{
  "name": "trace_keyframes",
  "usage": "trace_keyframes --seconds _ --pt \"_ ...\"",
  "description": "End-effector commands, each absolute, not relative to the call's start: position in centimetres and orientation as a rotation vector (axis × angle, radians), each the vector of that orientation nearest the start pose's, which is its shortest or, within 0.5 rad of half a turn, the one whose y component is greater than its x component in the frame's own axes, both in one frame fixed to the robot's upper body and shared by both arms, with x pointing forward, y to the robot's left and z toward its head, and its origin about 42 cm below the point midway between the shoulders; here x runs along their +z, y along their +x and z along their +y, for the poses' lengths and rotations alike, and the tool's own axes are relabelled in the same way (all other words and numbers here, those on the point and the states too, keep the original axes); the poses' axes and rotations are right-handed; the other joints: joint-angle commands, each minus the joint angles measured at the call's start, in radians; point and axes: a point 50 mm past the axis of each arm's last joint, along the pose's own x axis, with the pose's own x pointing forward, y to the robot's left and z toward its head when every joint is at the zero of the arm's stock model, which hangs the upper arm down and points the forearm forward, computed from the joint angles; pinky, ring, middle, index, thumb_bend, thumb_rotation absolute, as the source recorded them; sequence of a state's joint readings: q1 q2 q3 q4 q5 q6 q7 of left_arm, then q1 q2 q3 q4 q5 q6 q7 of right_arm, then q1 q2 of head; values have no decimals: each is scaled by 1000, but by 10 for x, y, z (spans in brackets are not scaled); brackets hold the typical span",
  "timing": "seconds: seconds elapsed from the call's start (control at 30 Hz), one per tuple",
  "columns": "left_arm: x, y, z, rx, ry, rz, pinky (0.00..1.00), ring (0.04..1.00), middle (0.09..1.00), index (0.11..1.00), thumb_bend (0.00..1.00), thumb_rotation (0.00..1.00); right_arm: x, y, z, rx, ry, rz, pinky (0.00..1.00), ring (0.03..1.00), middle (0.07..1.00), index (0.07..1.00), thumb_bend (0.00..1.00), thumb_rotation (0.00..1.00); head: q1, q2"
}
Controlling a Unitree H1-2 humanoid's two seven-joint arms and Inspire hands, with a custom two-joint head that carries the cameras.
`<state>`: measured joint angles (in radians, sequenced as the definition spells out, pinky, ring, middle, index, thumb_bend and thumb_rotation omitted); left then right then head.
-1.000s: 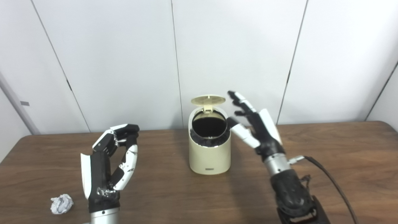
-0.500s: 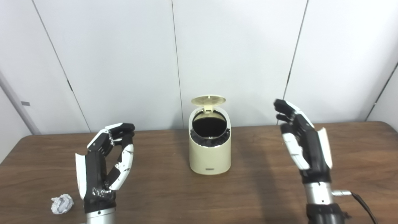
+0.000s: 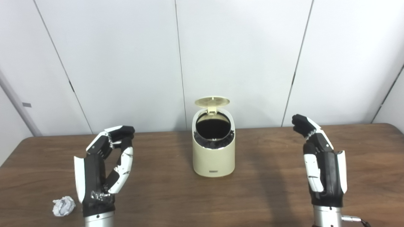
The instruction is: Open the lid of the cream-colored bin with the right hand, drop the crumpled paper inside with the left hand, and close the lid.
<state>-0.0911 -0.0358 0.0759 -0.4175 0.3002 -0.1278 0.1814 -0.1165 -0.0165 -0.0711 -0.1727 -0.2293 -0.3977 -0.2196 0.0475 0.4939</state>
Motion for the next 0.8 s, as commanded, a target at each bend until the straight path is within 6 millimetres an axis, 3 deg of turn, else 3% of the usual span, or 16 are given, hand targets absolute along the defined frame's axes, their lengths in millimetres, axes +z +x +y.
trace_keyframes --seconds 0.0,0.1,0.17,0.23,0.33,0.4,0.47,0.53,0.63,0.77 --pt "261 275 224 300 219 -725 507 613 637 609 231 349 221 298 -231 -251 -188 -797 781 803 792 763 207 841 6 1" --pt "266 271 231 326 245 -741 510 615 637 610 239 367 222 297 -234 -253 -190 -794 780 801 790 762 211 830 36 6" --pt "272 264 249 372 315 -768 510 617 641 612 242 376 222 297 -237 -251 -182 -790 773 801 790 765 210 822 50 9" --pt "278 254 273 457 510 -793 477 596 627 600 284 382 221 297 -241 -250 -172 -778 771 807 795 765 211 812 71 13" --pt "284 240 298 518 735 -770 486 622 638 594 437 450 220 299 -245 -248 -167 -768 754 806 794 762 207 795 100 14" --pt "284 230 316 545 886 -727 503 658 654 616 607 503 219 300 -246 -244 -154 -759 749 804 793 762 193 774 114 13" --pt "284 223 327 550 962 -697 497 668 656 632 794 497 218 302 -249 -234 -141 -752 753 808 796 764 185 734 141 10" --pt "283 216 335 548 1006 -652 482 665 659 645 905 472 218 303 -251 -233 -139 -744 752 811 797 763 173 700 159 7" --pt "278 208 344 539 1054 -574 477 669 674 662 991 429 221 304 -254 -224 -127 -736 739 806 794 757 153 683 209 4" --pt "268 202 349 516 1101 -464 513 692 721 711 1000 314 227 304 -257 -215 -111 -721 676 776 775 720 132 666 277 1"
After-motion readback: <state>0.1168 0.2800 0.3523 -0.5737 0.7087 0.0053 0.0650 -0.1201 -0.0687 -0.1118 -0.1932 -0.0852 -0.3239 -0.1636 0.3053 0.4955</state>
